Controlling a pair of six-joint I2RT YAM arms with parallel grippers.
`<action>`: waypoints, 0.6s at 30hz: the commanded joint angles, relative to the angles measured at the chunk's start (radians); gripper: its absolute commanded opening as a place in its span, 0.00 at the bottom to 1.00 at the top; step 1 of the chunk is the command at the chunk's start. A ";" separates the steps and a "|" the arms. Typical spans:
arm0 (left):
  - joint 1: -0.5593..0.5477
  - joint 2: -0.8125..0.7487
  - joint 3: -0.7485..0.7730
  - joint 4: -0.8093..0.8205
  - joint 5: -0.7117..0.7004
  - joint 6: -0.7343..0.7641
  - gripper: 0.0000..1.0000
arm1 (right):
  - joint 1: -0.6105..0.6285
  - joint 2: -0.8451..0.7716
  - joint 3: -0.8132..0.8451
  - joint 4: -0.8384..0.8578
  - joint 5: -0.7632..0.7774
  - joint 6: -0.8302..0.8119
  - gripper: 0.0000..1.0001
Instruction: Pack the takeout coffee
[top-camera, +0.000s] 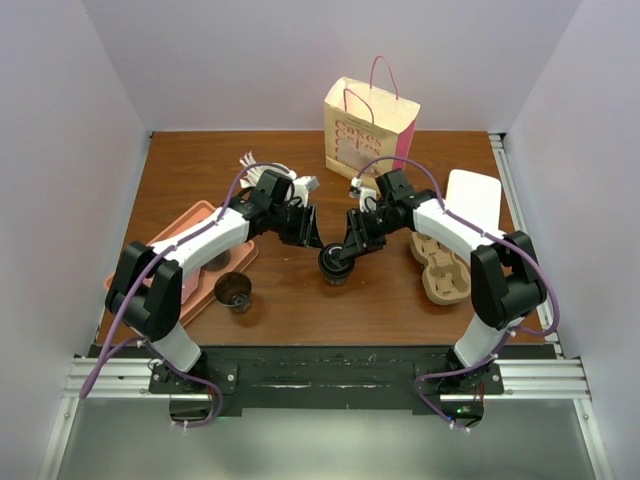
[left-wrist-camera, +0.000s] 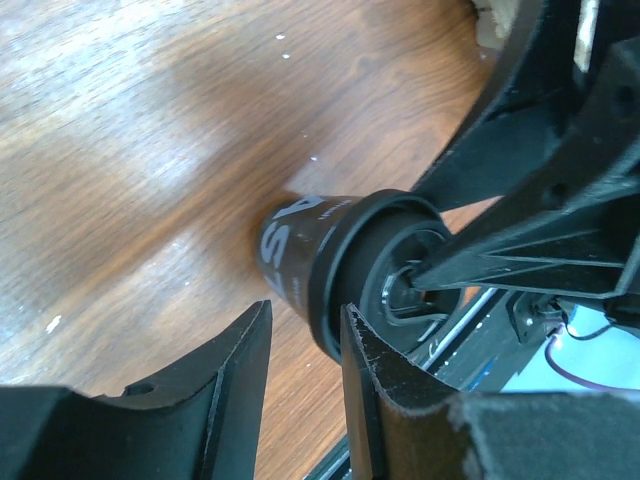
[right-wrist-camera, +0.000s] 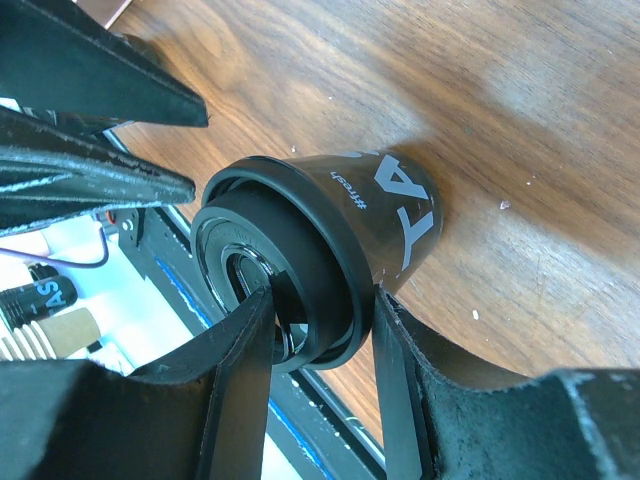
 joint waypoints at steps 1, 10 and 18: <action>-0.007 -0.024 0.019 0.006 0.045 0.026 0.39 | 0.005 0.028 0.010 -0.013 0.062 -0.030 0.35; -0.016 0.012 -0.021 0.035 0.052 0.020 0.38 | 0.005 0.030 0.008 -0.006 0.063 -0.025 0.34; -0.030 0.051 -0.024 -0.025 -0.035 0.029 0.37 | 0.004 0.035 -0.006 -0.004 0.072 -0.033 0.34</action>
